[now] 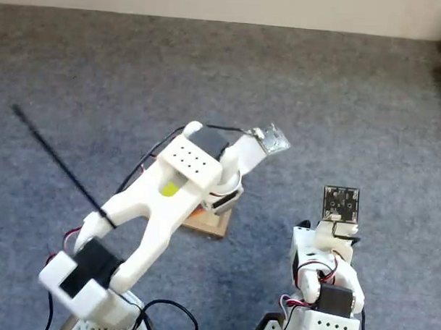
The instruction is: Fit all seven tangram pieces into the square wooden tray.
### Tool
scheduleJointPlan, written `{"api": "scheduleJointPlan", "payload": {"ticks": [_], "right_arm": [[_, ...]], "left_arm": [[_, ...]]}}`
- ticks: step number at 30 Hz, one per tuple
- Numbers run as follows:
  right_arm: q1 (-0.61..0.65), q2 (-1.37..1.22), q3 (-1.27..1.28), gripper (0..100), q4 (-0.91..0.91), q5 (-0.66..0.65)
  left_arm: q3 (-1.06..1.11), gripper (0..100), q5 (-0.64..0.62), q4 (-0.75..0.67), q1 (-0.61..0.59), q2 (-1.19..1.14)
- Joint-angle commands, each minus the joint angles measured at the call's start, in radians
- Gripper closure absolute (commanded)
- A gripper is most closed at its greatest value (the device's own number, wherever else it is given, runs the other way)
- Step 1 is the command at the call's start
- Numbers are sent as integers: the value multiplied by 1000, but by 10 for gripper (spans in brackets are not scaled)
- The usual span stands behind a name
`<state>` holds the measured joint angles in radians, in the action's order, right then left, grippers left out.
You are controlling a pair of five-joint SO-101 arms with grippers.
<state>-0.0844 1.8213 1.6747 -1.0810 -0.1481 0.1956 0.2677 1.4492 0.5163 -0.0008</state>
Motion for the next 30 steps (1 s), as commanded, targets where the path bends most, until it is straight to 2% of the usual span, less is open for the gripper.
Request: {"api": "scheduleJointPlan", "payload": {"ticks": [1,4,7,10,17,30], "right_arm": [[-12,8,119,907,-4,-2],[-12,8,119,907,-4,-2],[-12,8,119,907,-4,-2],[-12,8,119,907,-4,-2],[-12,8,119,907,-4,-2],[-12,8,119,907,-4,-2]], "left_arm": [[1,853,-11,-21,-44,145],[25,853,-12,-97,-96,208],[74,853,-12,-209,-162,211],[116,853,-12,-262,-191,177],[101,853,-6,-265,-180,13],[150,853,-5,-221,-56,7]]}}
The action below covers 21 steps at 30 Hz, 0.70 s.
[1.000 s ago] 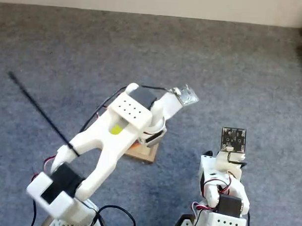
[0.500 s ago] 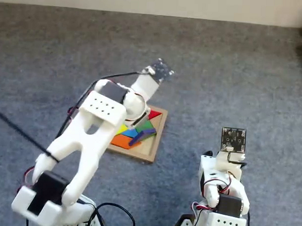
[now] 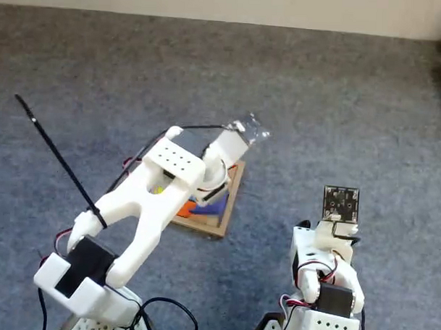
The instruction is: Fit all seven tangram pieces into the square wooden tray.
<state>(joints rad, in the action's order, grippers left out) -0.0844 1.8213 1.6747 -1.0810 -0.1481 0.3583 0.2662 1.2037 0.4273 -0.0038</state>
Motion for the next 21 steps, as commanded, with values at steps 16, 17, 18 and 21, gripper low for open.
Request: {"api": "scheduleJointPlan", "payload": {"ticks": [16,17,18,21], "right_arm": [[-12,8,119,907,-4,-2],[-12,8,119,907,-4,-2],[-12,8,119,907,-4,-2],[-12,8,119,907,-4,-2]], "left_arm": [[-10,853,-6,-78,-38,-1],[-7,853,-5,-83,-39,-2],[-5,853,-5,-84,-39,-2],[12,853,-5,-86,-19,-2]]}}
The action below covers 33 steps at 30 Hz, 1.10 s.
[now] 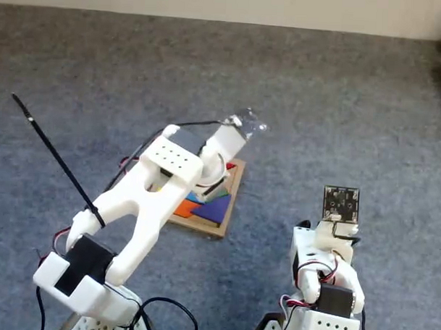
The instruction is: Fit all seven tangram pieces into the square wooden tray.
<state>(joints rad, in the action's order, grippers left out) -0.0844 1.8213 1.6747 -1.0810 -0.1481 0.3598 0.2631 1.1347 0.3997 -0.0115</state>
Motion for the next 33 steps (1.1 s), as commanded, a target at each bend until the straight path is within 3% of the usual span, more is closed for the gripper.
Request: {"api": "scheduleJointPlan", "payload": {"ticks": [1,7,33], "right_arm": [[-12,8,119,907,-4,-2],[-12,8,119,907,-4,-2],[-13,8,119,907,-4,-2]], "left_arm": [[21,853,-2,-18,16,5],[84,853,0,-21,67,5],[90,854,-8,-44,59,133]]}}
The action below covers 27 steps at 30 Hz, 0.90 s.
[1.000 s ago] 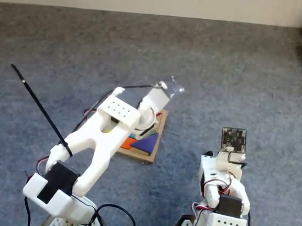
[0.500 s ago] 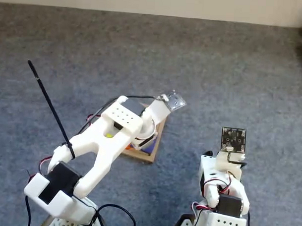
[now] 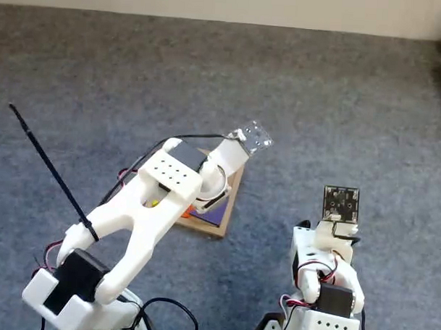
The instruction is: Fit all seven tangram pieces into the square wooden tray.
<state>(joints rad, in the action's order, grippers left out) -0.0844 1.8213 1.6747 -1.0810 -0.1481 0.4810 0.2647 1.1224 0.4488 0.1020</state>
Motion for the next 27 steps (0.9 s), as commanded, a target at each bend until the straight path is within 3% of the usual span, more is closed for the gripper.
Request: {"api": "scheduleJointPlan", "payload": {"ticks": [1,7,17,27], "right_arm": [[-13,8,119,907,-4,-2],[-13,8,119,907,-4,-2],[-13,8,119,907,-4,-2],[-13,8,119,907,-4,-2]], "left_arm": [[-31,854,-9,-44,10,-5],[-42,854,-9,-54,-5,-153],[-41,854,-8,31,73,-156],[81,854,-8,38,73,122]]}}
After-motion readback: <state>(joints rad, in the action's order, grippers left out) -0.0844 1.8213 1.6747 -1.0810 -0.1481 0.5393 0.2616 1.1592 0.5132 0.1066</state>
